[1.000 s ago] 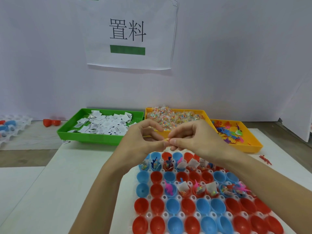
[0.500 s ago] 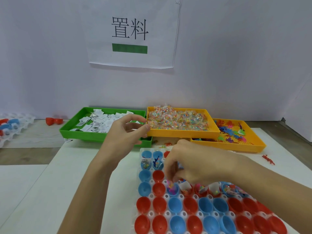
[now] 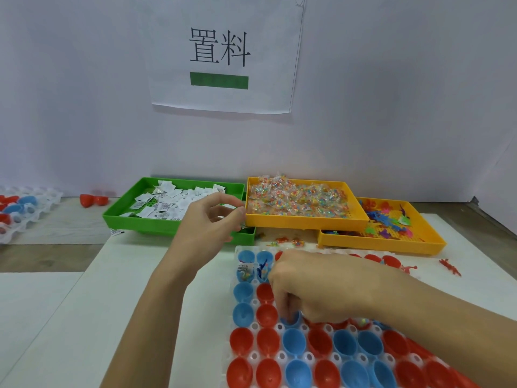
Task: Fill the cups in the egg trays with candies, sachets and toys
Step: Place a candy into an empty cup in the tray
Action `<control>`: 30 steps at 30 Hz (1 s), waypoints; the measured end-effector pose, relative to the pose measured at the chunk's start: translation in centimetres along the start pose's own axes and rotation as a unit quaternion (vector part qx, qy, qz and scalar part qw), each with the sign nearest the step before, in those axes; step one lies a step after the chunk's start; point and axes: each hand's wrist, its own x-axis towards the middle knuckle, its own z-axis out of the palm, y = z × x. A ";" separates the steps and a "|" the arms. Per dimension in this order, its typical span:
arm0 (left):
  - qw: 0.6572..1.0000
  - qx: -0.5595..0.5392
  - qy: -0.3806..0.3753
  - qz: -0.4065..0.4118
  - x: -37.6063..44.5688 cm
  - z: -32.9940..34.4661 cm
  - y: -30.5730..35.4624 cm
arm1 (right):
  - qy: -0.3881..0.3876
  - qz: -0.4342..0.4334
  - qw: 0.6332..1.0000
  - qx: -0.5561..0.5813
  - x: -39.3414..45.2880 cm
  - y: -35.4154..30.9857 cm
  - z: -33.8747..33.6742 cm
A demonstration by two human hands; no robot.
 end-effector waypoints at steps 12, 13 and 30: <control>0.962 0.066 0.263 0.009 0.7 -1.8 -3.1 | 0.115 0.016 0.991 0.066 0.1 1.5 -3.1; 0.958 0.087 0.272 0.019 0.6 -1.8 -3.6 | 0.139 0.024 0.986 0.085 1.0 2.0 -3.5; 0.938 0.139 0.295 0.120 0.5 -1.0 -7.4 | 0.220 0.172 0.954 0.112 19.0 3.9 -4.3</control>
